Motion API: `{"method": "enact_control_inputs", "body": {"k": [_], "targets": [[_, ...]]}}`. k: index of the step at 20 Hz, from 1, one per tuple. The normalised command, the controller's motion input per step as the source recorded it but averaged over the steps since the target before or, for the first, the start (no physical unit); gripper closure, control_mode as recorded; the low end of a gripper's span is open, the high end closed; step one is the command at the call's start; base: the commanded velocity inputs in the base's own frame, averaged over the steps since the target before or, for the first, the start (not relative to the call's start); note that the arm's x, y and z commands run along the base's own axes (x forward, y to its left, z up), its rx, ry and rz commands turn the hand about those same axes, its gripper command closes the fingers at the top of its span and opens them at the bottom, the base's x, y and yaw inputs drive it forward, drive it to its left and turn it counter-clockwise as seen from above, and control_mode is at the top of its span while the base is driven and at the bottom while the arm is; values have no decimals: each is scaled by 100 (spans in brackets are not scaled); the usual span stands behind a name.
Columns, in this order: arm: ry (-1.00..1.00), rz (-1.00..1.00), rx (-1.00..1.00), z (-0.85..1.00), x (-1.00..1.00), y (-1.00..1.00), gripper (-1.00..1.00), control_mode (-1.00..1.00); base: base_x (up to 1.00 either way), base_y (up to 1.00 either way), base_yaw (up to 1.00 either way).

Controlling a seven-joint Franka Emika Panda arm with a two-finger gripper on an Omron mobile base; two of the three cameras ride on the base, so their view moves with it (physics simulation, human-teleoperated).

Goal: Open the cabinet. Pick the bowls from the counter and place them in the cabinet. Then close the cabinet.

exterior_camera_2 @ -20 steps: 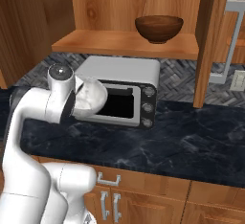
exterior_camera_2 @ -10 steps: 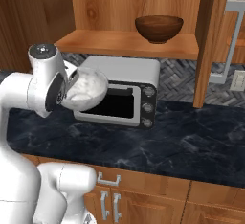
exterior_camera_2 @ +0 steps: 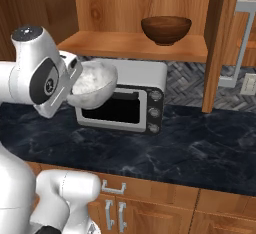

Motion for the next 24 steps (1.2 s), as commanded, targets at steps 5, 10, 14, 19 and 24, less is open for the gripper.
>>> {"method": "enact_control_inputs", "body": {"k": [5,10,14,19,24], "targets": [[-8,12,-1,16,0,-12,100,-100,0,0,0],[-11,23,0,18,0,-1,100,-100,0,0,0],[-12,20,0,10,0,0,100,-100,0,0,0],[-2,15,0,23,1,0,100,-100,0,0,0],[0,5,0,43,15,0,100,-100,0,0,0]]}}
